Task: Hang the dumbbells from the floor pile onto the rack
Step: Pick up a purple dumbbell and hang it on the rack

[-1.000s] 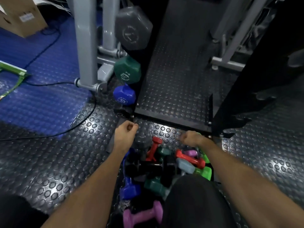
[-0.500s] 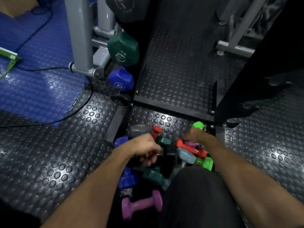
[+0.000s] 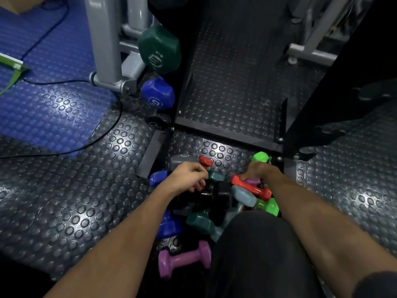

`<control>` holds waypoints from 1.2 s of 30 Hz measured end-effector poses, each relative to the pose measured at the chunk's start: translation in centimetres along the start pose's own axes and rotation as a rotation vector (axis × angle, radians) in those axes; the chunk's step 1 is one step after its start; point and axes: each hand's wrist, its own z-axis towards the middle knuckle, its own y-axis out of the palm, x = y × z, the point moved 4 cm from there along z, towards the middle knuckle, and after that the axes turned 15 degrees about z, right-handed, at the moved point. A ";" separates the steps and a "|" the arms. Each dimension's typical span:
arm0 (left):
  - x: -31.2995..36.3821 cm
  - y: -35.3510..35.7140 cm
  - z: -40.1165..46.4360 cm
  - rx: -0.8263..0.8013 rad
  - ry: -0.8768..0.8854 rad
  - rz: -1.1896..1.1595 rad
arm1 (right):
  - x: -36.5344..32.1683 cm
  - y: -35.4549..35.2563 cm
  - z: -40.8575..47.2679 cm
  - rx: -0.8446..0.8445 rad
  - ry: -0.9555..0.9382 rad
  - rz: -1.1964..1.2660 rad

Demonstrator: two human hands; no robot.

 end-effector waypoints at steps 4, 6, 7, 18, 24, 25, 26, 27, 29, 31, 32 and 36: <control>-0.3 0.1 0.6 -0.004 0.009 -0.043 | 0.5 0.9 0.1 -0.104 0.084 0.117; -0.4 0.3 0.8 -0.005 0.013 -0.051 | 1.1 1.1 0.1 -0.112 0.112 0.214; -0.3 0.2 0.9 -0.006 0.018 -0.050 | 1.2 1.1 0.1 -0.099 0.114 0.253; -0.3 -0.3 1.6 -0.065 0.021 -0.039 | 1.6 -2.0 -3.7 0.009 -0.085 0.369; 0.7 -0.2 1.9 -0.021 0.026 -0.075 | 1.6 -5.0 -12.4 0.248 -0.256 0.206; 1.0 -0.1 2.0 -0.017 0.034 -0.087 | 1.4 -5.5 -13.3 0.273 -0.269 0.205; 1.4 -0.1 2.0 -0.012 0.041 -0.103 | 1.4 -6.0 -14.0 0.294 -0.273 0.210; 1.8 -0.1 1.9 0.001 0.048 -0.127 | 1.2 -6.5 -14.6 0.315 -0.272 0.221; 2.9 -0.3 1.8 0.050 0.062 -0.182 | 0.8 -7.4 -15.5 0.373 -0.298 0.223; 4.2 -0.5 1.8 0.094 0.082 -0.214 | -0.1 -8.2 -16.2 0.415 -0.353 0.222; 4.9 -0.5 1.7 0.111 0.095 -0.226 | -0.8 -8.6 -16.6 0.432 -0.383 0.238; 6.7 -1.1 1.5 0.197 0.107 -0.379 | -3.2 -10.9 -18.9 0.436 -0.534 0.371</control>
